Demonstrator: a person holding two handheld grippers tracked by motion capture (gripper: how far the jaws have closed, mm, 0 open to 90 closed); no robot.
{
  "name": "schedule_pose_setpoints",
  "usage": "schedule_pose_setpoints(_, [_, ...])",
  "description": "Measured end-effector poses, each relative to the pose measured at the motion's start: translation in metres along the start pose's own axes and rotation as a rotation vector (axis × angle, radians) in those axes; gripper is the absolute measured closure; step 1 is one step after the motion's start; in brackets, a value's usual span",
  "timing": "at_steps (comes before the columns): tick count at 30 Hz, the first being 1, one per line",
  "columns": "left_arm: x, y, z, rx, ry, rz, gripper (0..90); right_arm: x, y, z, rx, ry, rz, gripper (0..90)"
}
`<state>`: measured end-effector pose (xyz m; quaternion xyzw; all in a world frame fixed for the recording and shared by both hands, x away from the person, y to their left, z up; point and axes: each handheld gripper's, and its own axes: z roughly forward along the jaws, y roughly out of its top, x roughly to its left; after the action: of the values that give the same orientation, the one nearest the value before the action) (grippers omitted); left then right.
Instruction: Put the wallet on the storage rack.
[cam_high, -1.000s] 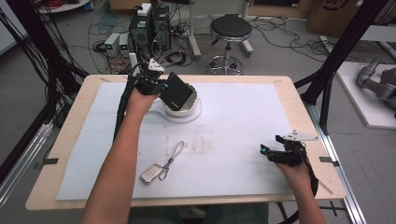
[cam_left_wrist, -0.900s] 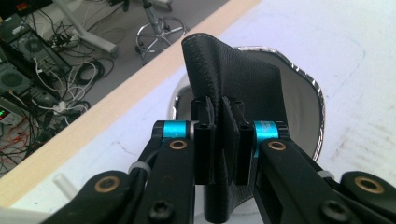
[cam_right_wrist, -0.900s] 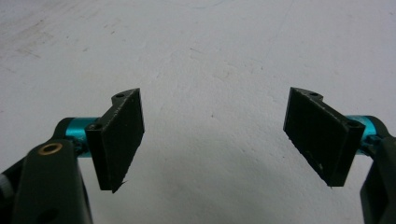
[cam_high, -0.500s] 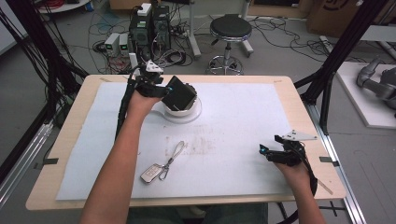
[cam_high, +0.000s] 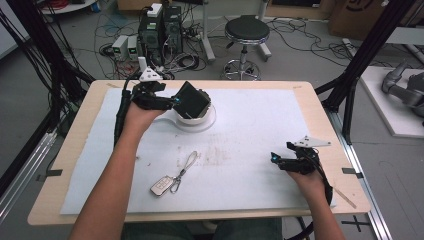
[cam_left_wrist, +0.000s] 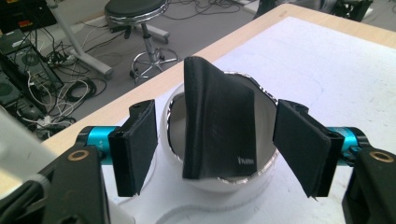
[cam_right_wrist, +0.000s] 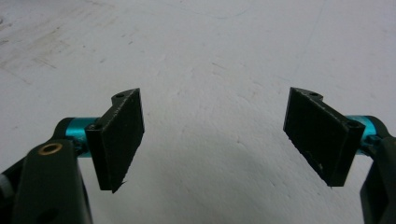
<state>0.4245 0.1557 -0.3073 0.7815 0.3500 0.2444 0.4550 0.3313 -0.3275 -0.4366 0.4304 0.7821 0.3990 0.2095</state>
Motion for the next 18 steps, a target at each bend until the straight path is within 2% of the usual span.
schedule_pose_setpoints(8, [0.002, -0.025, -0.025, -0.03, -0.036, -0.032, 27.8, 0.008, 0.008, 0.013, 0.017, 0.02, -0.026, 20.6])
schedule_pose_setpoints(13, [-0.001, -0.054, -0.044, -0.033, -0.067, -0.056, 25.9, 0.008, 0.009, 0.016, 0.024, 0.021, -0.027, 20.6])
schedule_pose_setpoints(14, [-0.001, -0.054, -0.044, -0.033, -0.067, -0.056, 25.9, 0.008, 0.009, 0.016, 0.024, 0.021, -0.027, 20.6])
schedule_pose_setpoints(15, [-0.005, -0.065, -0.05, -0.058, -0.083, -0.073, 25.9, 0.007, 0.009, 0.016, 0.024, 0.019, -0.024, 20.6])
schedule_pose_setpoints(16, [-0.005, -0.065, -0.05, -0.058, -0.083, -0.073, 25.9, 0.007, 0.009, 0.016, 0.024, 0.019, -0.024, 20.6])
schedule_pose_setpoints(18, [-0.011, -0.08, -0.056, -0.064, -0.093, -0.078, 25.8, 0.006, 0.009, 0.015, 0.026, 0.016, -0.022, 20.6])
